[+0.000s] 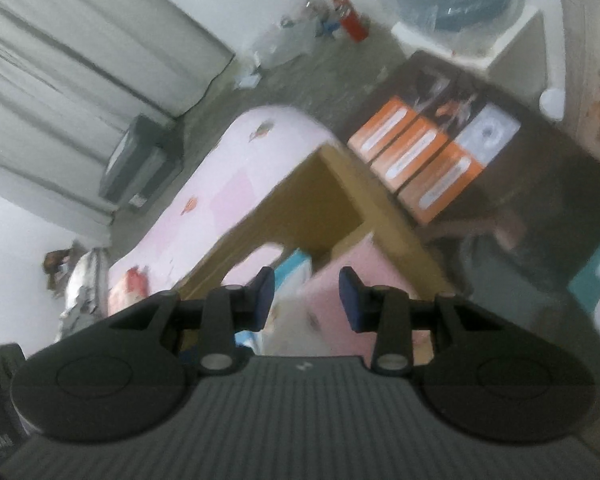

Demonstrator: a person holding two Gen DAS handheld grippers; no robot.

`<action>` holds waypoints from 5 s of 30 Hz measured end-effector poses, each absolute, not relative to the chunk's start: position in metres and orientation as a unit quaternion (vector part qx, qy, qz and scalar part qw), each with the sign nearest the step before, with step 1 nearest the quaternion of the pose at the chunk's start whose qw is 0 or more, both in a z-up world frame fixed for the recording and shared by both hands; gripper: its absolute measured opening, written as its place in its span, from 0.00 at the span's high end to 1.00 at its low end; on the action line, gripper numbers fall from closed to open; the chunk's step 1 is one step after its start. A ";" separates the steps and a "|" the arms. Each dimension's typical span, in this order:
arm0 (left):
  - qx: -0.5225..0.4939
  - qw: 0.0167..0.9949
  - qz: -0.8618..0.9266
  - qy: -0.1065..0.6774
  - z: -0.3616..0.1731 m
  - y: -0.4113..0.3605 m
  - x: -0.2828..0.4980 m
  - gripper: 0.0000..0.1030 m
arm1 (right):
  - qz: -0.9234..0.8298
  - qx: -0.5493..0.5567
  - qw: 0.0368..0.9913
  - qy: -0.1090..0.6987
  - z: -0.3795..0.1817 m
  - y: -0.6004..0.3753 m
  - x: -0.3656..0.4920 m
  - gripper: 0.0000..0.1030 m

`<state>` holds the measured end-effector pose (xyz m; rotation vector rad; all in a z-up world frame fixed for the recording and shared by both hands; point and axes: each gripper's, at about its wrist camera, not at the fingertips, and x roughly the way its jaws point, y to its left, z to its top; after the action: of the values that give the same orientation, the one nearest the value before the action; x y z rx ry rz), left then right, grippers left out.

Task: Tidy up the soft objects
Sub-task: 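Carry the pink pad with the right tool into the cardboard box, release, then reach the right tool to the blue diaper pack and grasp it, then carry the blue diaper pack with the right tool into the box, release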

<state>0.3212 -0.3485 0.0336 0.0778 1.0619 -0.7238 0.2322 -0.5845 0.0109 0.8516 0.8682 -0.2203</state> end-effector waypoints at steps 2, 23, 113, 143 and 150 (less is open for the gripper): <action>0.043 0.809 -0.328 0.485 0.047 -0.329 0.317 0.31 | -0.103 0.391 0.809 0.427 0.007 -0.573 0.230 0.65; 0.014 0.914 -0.127 0.385 0.090 -0.028 0.240 0.12 | -0.169 0.366 0.767 0.499 -0.054 -0.539 0.279 0.47; -0.001 0.780 -0.328 0.534 0.059 -0.267 0.250 0.43 | 0.029 0.443 0.761 0.473 0.034 -0.499 0.205 0.60; -0.022 0.816 -0.310 0.488 0.071 -0.185 0.229 0.40 | -0.023 0.450 0.710 0.541 -0.092 -0.495 0.204 0.63; -0.048 0.836 -0.276 0.472 0.068 -0.132 0.224 0.40 | -0.026 0.460 0.707 0.536 -0.094 -0.476 0.209 0.62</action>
<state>0.2240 -0.1320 0.0681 -0.1022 1.0000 -0.5847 0.2086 -0.4758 -0.0937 1.0223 1.1900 -0.0584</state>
